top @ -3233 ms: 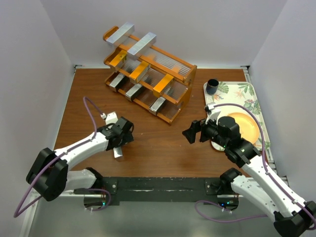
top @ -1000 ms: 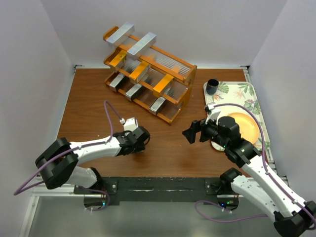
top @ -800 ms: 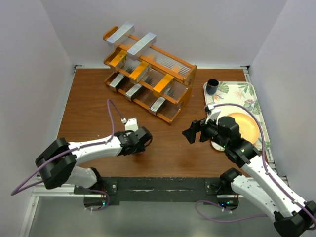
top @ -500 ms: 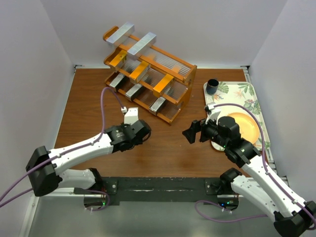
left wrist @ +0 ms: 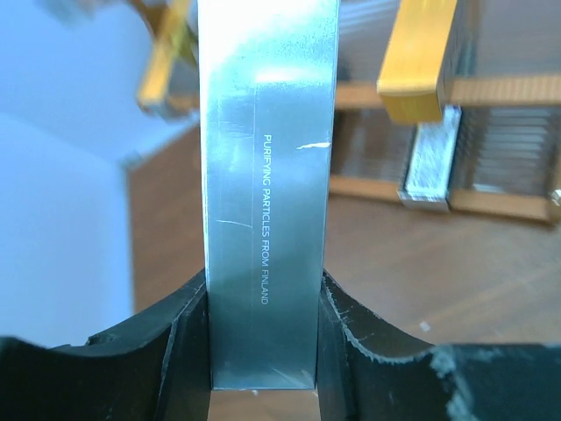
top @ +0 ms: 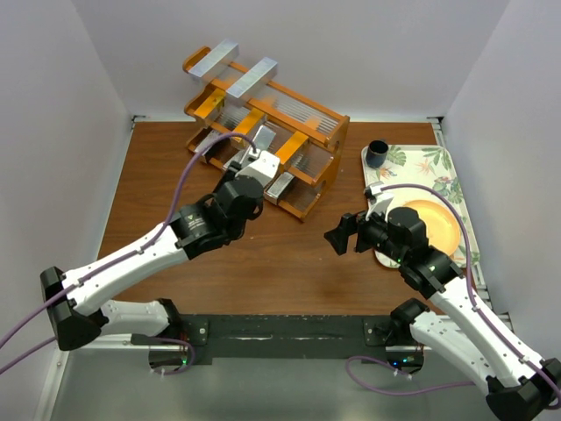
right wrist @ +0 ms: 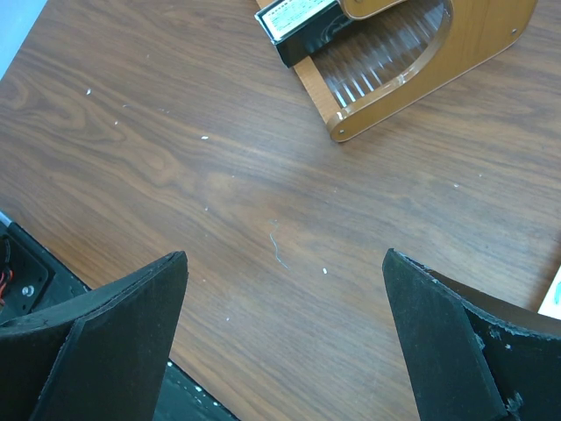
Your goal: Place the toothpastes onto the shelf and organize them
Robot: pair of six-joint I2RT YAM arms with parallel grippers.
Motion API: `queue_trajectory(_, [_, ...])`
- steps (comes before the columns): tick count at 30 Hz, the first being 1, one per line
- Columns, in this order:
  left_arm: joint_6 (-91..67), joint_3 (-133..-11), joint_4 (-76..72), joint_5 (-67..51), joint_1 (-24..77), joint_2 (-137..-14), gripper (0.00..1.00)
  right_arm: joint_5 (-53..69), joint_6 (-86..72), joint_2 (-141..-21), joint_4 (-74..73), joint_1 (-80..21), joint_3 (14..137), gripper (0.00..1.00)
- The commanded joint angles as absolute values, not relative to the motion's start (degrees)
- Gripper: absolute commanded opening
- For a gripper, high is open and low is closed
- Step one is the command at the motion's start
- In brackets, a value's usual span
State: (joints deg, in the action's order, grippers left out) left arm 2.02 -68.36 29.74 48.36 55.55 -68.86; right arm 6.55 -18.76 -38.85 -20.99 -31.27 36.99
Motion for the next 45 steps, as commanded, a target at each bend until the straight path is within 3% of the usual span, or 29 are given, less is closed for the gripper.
queue_trajectory(1, [27.0,-74.2,10.4,50.7,55.3,-72.7,0.18,6.1,-18.1,-38.1,-19.9,-31.4,36.9,0.98])
queue_trajectory(15, [47.4,-94.1,5.0,40.2,46.0,-90.3,0.22,6.6,-18.0,-38.6,-19.4,-31.4,36.7,0.98])
queue_trajectory(25, [52.6,-107.6,10.4,45.1,44.6,-103.8,0.27,6.2,-17.9,-37.8,-19.4,-31.4,36.7,0.98])
queue_trajectory(39, [57.5,-108.5,8.8,50.4,44.5,-109.2,0.33,6.2,-18.1,-37.0,-19.3,-31.3,36.6,0.98])
queue_trajectory(45, [59.2,-108.7,7.2,52.1,44.6,-110.7,0.41,6.2,-18.1,-37.0,-19.4,-31.4,36.5,0.98])
